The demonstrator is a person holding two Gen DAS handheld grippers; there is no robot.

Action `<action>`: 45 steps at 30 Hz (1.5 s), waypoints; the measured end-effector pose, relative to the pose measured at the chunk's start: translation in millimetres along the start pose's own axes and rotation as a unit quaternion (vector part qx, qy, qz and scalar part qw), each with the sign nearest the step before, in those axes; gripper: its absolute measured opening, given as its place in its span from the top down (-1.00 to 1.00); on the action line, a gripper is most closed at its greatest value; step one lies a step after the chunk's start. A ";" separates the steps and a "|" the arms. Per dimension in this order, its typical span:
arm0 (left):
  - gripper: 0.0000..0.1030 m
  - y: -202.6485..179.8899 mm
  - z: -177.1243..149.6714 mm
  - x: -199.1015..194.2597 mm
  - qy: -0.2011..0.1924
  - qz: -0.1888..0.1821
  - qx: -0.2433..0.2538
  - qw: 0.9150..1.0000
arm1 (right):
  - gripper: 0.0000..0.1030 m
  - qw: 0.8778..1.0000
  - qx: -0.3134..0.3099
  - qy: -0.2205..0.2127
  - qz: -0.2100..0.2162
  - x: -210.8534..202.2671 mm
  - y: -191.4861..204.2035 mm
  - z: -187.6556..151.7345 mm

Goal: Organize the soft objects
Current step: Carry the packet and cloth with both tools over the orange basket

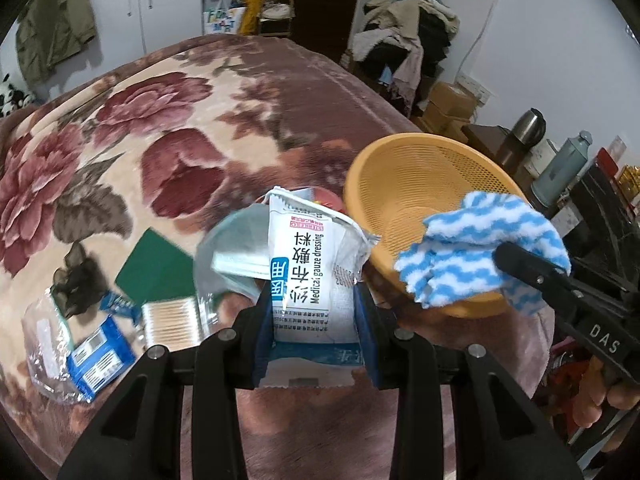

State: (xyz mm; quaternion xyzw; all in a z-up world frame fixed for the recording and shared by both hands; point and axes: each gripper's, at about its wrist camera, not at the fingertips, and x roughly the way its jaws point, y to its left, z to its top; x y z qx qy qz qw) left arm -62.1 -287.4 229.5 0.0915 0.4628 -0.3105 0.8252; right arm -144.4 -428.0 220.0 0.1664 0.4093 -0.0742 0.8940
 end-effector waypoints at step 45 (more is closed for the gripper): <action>0.25 5.4 -1.9 16.7 0.010 -0.004 -0.044 0.999 | 0.64 0.998 0.047 -0.003 -0.029 16.0 -86.4 25.6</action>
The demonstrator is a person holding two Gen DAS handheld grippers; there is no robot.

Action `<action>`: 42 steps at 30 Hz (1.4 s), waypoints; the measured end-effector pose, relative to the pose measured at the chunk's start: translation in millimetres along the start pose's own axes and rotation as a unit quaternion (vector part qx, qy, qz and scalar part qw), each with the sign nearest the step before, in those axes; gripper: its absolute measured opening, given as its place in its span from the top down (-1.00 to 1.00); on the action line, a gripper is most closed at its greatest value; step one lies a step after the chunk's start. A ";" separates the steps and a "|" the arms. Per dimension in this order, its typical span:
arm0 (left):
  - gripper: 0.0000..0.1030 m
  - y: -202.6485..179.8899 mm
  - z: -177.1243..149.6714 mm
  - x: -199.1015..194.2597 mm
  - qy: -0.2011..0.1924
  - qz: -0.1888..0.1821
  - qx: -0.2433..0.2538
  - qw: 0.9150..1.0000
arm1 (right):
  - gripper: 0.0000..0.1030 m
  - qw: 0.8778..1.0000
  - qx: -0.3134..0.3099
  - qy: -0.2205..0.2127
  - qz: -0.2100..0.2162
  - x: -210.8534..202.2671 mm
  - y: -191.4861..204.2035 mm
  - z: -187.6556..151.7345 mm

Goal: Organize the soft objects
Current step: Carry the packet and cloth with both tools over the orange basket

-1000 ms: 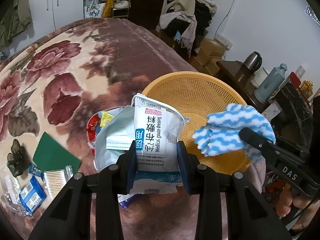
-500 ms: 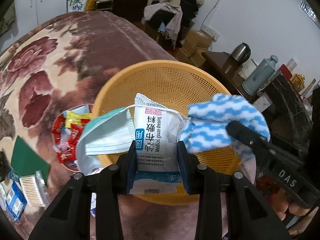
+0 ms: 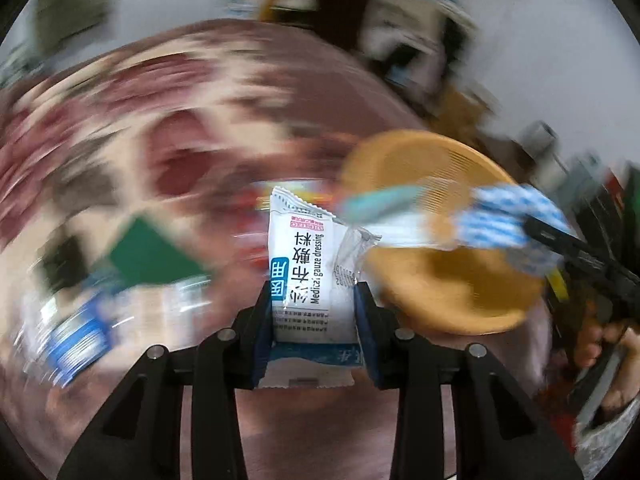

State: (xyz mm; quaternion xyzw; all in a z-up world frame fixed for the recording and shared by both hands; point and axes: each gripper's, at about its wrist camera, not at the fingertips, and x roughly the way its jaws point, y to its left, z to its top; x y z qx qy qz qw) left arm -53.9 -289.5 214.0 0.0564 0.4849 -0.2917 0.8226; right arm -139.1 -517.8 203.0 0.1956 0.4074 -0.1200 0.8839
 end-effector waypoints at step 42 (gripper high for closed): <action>0.24 -179.6 76.0 79.8 0.032 -0.109 0.067 0.991 | 0.59 0.996 0.057 -0.050 -0.038 -29.1 -44.9 29.3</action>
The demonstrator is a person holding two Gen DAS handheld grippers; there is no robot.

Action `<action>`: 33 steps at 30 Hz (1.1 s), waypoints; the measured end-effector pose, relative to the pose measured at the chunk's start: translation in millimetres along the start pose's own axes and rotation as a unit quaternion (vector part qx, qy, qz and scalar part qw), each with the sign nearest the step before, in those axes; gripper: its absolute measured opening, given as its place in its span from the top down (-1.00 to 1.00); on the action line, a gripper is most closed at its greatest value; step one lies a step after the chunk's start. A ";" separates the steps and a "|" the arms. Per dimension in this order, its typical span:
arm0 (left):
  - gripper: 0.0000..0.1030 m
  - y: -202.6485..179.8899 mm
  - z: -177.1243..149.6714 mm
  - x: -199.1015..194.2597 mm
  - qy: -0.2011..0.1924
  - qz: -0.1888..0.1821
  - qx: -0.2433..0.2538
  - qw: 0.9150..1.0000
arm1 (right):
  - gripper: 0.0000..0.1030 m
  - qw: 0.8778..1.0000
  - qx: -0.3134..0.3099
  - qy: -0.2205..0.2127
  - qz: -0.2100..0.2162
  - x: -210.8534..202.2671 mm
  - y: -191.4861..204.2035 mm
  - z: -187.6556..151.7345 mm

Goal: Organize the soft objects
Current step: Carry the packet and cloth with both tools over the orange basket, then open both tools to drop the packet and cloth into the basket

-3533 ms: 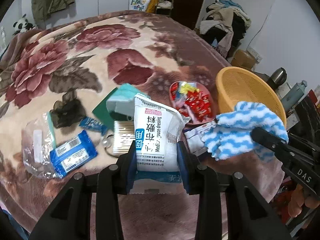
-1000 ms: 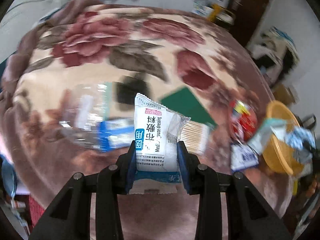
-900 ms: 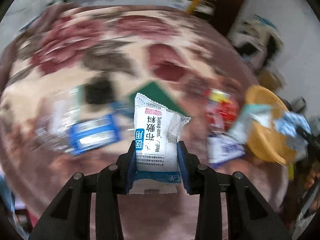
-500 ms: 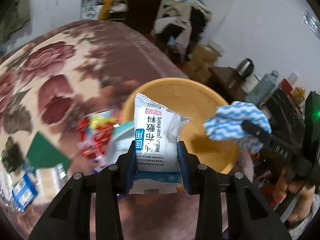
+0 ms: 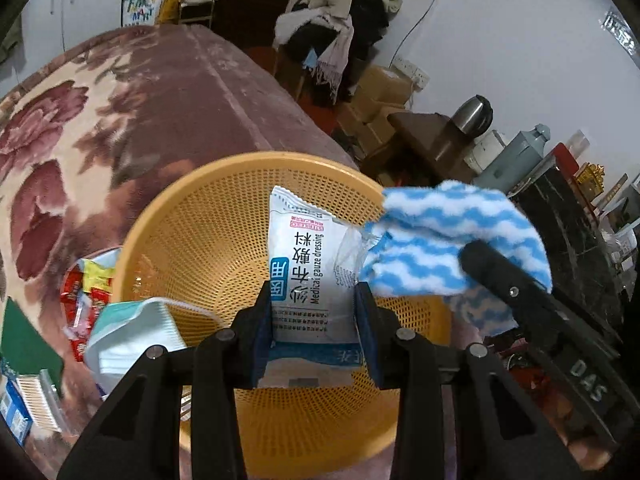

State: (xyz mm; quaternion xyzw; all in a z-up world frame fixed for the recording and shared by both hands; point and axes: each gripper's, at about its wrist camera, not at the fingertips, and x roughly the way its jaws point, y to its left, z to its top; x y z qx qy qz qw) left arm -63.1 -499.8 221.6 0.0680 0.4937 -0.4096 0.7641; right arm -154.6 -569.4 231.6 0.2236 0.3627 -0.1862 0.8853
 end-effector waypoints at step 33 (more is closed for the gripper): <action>-0.99 95.7 -3.6 -48.0 -0.057 0.090 -0.033 0.994 | -0.94 0.999 0.028 -0.003 0.046 6.4 29.0 -6.7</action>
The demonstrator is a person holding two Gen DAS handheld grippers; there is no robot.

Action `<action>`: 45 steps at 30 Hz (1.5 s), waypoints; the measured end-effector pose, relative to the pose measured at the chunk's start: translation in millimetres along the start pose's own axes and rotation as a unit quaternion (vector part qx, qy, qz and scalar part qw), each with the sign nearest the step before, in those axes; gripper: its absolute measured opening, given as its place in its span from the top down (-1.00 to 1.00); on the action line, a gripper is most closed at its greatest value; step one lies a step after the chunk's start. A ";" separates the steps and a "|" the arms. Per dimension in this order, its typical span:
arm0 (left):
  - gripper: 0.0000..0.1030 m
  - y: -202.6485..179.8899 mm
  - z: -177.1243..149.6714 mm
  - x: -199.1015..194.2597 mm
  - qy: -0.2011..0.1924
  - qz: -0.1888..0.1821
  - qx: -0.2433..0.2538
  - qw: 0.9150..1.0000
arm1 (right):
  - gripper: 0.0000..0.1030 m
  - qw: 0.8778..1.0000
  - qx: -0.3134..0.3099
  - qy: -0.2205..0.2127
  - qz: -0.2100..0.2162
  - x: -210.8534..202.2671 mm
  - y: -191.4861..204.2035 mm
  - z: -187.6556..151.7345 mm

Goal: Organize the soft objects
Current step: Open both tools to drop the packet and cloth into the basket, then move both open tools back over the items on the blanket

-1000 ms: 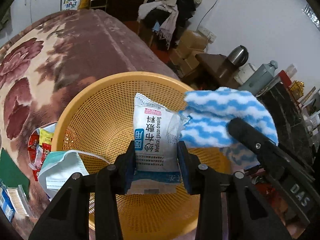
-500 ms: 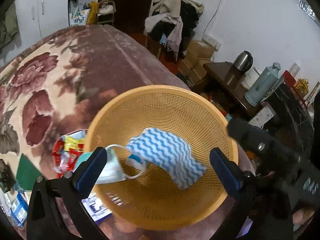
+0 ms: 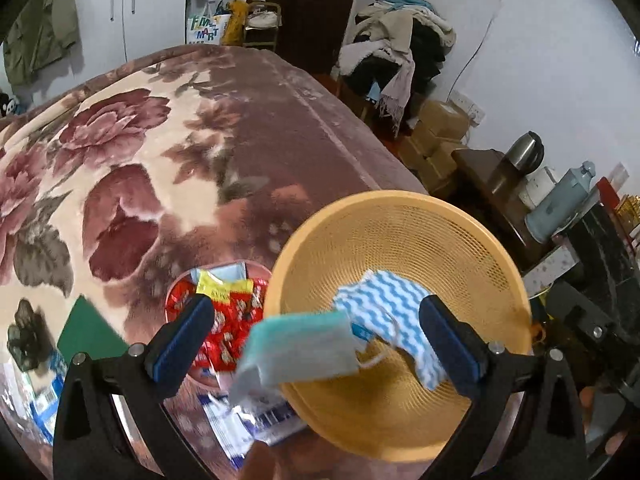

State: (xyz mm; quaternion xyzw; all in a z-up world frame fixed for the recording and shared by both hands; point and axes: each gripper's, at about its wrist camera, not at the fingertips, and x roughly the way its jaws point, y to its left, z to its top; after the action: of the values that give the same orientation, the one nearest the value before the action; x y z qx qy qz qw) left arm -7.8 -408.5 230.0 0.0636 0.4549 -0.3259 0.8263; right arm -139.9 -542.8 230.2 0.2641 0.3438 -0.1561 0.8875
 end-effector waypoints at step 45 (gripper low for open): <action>-0.99 298.8 -95.4 -124.0 -0.044 0.166 -0.182 0.968 | -0.94 0.980 -0.163 0.070 0.089 51.2 236.5 -108.6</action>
State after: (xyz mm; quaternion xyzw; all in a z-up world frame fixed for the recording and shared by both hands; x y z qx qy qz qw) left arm 56.4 -77.7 216.0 -0.0279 0.4524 -0.0983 0.8859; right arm -52.1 -293.1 212.5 0.1559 0.4006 0.0003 0.9029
